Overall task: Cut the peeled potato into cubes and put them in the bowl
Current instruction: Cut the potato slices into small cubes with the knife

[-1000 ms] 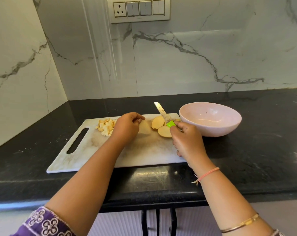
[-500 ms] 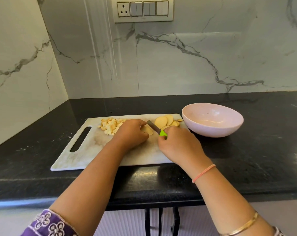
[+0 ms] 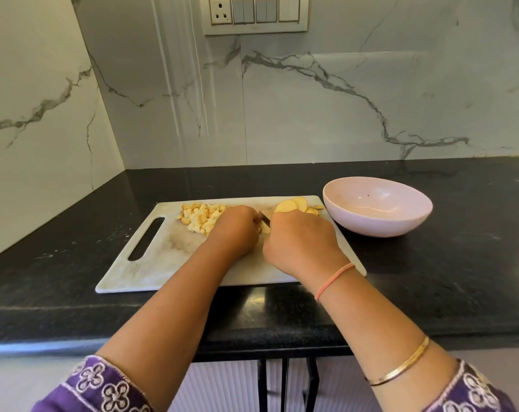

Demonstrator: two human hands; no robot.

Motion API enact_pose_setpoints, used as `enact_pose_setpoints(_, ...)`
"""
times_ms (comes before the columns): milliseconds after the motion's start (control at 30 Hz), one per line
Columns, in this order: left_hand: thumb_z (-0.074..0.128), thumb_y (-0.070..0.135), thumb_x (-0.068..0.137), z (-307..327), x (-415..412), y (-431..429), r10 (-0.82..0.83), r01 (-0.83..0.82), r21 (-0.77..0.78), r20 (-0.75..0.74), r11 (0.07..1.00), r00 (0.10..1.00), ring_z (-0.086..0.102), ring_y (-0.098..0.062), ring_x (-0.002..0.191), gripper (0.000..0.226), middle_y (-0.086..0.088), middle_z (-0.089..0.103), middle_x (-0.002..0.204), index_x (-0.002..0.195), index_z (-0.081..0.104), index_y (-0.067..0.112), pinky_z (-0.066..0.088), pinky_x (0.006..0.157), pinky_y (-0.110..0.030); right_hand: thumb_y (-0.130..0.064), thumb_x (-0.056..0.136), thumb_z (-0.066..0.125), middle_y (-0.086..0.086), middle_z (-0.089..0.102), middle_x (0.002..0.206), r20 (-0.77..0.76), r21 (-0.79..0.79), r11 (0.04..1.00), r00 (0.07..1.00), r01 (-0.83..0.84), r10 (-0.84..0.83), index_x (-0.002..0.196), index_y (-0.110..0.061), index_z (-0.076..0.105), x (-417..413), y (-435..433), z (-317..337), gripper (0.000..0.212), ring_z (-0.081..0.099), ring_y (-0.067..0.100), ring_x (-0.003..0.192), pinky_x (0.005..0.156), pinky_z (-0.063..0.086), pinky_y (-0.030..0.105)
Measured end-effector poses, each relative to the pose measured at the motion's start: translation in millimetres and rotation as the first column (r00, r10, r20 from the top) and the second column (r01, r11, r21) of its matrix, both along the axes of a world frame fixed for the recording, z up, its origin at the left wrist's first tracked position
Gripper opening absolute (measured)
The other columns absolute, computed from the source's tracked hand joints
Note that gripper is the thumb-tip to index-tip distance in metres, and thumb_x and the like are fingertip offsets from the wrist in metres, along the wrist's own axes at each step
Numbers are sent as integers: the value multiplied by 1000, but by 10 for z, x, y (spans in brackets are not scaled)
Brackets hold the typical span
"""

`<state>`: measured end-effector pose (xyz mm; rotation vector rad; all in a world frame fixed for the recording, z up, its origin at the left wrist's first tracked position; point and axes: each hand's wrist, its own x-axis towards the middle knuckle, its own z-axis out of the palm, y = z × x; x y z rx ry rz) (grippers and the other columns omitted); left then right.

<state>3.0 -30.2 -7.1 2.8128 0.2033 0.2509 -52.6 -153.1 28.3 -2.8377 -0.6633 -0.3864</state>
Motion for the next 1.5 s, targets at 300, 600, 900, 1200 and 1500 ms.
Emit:
enact_pose_setpoints(300, 54, 14, 94, 31, 63, 46, 21, -21, 0, -72, 1000, 997, 56, -17, 86, 27, -4, 66, 112, 118, 67, 17, 48, 81, -26, -22, 95, 45, -2, 39, 66, -53, 3, 1000, 998, -19, 20, 85, -18, 50, -191, -60, 21, 12, 47, 21, 73, 60, 37, 30)
enact_pose_setpoints(600, 55, 19, 95, -57, -42, 114, -23, 25, -119, 19, 993, 1000, 58, -23, 105, 27, -7, 65, 117, 118, 66, 12, 43, 92, -29, -27, 92, 44, -4, 38, 66, -89, -26, 1000, 996, -6, 4, 64, -22, 31, -462, -286, 146, 32, 32, 10, 54, 47, 22, 25)
enact_pose_setpoints(900, 53, 12, 93, -73, -85, 130, -33, 43, -112, 82, 993, 996, 57, -25, 110, 25, -11, 65, 119, 111, 69, 8, 43, 93, -29, -26, 93, 44, 5, 52, 88, -149, 144, 985, 986, 93, -71, 93, -16, 55, -163, -74, 8, 15, 54, 28, 90, 65, 36, 28)
enact_pose_setpoints(1200, 54, 10, 89, -56, 9, 125, 20, -13, -83, 85, 996, 996, 62, -24, 100, 21, -9, 67, 112, 96, 74, 9, 50, 86, -32, -22, 93, 45, 1, 45, 77, -105, 99, 993, 993, 60, -49, 87, -18, 46, -74, 75, 31, 7, 47, 21, 78, 65, 37, 29)
enact_pose_setpoints(1500, 54, 11, 92, -113, 21, 142, 49, -35, -127, 112, 991, 993, 60, -22, 103, 24, -7, 66, 116, 109, 70, 9, 45, 87, -26, -26, 93, 45, -3, 39, 65, -78, -33, 999, 997, -9, 6, 63, -21, 33, -419, -106, 86, 33, 40, 16, 62, 48, 25, 25)
